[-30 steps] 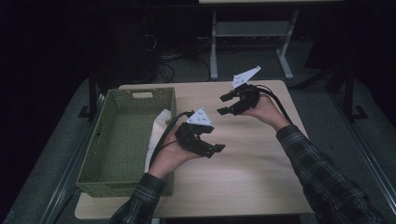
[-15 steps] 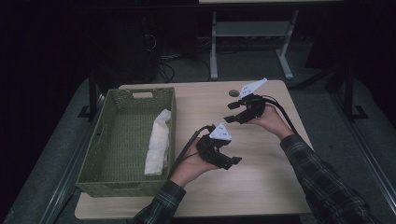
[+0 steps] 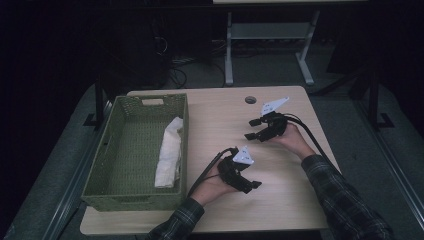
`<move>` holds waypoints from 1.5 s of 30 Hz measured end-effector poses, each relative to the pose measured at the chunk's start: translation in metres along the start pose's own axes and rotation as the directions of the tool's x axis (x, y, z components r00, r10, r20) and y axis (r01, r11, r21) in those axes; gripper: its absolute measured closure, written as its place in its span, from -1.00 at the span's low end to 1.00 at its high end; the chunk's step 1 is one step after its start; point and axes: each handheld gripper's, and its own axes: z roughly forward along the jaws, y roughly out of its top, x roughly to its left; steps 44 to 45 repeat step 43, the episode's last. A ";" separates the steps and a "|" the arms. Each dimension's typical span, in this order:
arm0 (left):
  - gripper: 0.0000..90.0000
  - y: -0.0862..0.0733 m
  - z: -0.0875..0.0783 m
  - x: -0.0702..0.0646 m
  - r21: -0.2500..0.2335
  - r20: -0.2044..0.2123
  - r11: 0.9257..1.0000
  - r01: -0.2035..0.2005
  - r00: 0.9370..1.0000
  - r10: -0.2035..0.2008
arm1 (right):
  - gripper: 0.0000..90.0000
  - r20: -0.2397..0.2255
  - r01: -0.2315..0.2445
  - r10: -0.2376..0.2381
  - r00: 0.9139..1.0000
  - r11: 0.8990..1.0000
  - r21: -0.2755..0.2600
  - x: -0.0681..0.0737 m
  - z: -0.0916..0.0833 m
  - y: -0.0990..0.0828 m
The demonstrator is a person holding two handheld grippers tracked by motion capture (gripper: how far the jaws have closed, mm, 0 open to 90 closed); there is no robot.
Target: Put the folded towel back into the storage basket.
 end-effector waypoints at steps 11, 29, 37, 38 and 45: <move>-0.56 -0.016 0.017 -0.003 0.040 -0.014 0.998 -0.039 0.999 0.040 | -0.36 0.040 -0.021 0.019 0.999 0.999 0.045 0.009 0.007 -0.032; -0.69 -0.031 0.029 -0.004 0.023 -0.005 0.999 -0.041 0.999 0.041 | -0.44 0.069 -0.009 0.006 0.998 0.999 0.045 0.028 0.016 -0.052; -0.69 -0.030 0.029 -0.004 0.024 -0.005 0.999 -0.039 0.999 0.039 | -0.72 0.109 -0.029 0.021 0.994 0.997 0.069 0.028 0.017 -0.052; -0.69 -0.031 0.029 -0.004 0.021 -0.008 0.999 -0.035 0.999 0.035 | -0.73 0.112 -0.032 0.024 0.993 0.997 0.070 0.028 0.017 -0.052; -0.69 -0.030 0.030 -0.003 0.022 -0.010 0.999 -0.038 0.999 0.038 | -0.80 0.120 -0.043 0.033 0.992 0.996 0.076 0.028 0.017 -0.052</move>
